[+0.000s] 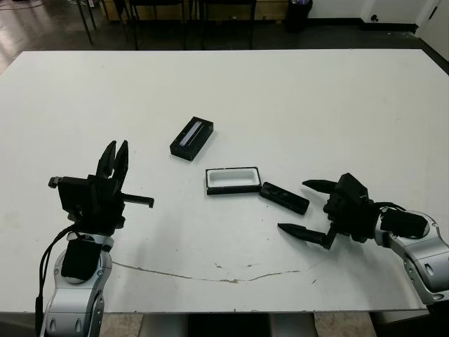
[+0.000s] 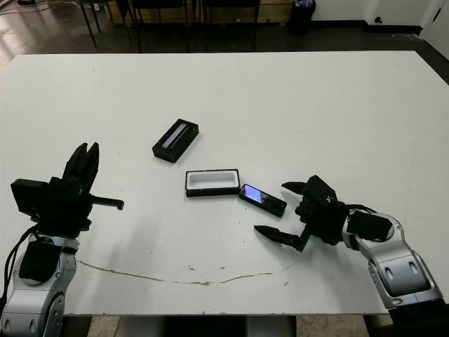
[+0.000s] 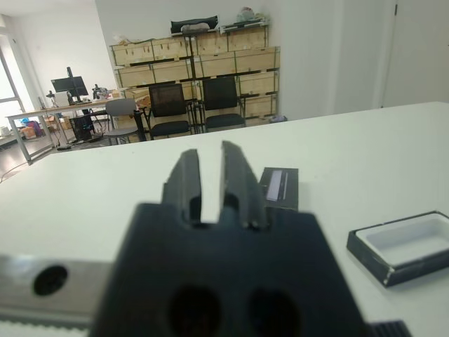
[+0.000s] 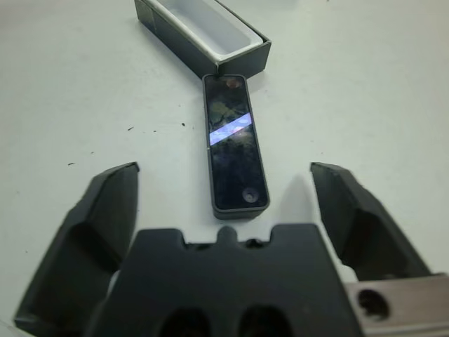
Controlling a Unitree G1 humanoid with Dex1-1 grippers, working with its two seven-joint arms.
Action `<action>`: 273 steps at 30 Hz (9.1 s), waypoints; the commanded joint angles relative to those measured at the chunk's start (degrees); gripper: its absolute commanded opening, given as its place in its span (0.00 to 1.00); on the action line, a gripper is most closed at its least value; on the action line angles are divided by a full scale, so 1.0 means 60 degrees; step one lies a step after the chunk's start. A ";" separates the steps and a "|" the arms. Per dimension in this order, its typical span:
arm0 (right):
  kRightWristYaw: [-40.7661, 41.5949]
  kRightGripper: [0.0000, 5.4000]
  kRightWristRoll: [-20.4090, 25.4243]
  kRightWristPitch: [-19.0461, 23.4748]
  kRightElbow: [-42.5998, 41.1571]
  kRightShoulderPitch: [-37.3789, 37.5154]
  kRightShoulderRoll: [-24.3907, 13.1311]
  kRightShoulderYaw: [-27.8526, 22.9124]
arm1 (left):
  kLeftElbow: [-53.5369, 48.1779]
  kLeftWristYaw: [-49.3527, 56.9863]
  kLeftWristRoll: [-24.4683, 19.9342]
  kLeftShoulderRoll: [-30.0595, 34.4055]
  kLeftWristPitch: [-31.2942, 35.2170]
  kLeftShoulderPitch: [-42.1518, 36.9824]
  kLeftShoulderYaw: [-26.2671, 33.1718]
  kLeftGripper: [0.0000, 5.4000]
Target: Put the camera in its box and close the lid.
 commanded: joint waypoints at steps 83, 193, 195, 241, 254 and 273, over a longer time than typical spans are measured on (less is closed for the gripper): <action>0.0997 0.75 0.0779 -0.1118 0.3668 -0.0042 0.0980 0.0632 | 0.0030 -0.0368 0.0069 0.0307 0.0125 0.0232 0.0347 0.00; 0.4654 0.04 -0.2143 -0.2176 0.7268 -0.7568 0.1788 0.2154 | 0.0070 0.0007 0.0063 0.0009 0.0050 0.0374 -0.0070 0.00; 0.4664 0.04 -0.2191 -0.2153 0.7298 -0.7569 0.1796 0.2183 | 0.0075 -0.0001 0.0029 0.0007 0.0074 0.0372 -0.0063 0.00; 0.4045 0.11 -0.2887 -0.1754 0.7521 -0.7359 0.3508 0.3047 | 0.0168 0.0079 0.0160 -0.0148 -0.0242 0.0599 -0.0089 0.00; 0.3246 0.64 -0.2941 -0.2962 0.5745 -0.7144 0.2015 0.2256 | 0.0195 0.0041 0.0207 -0.0118 -0.0176 0.0479 -0.0096 0.00; -0.1282 0.89 -0.0677 -0.1212 0.1560 -0.4136 0.2439 -0.0898 | 0.0109 -0.0012 0.0185 -0.0085 -0.0141 0.0566 -0.0007 0.00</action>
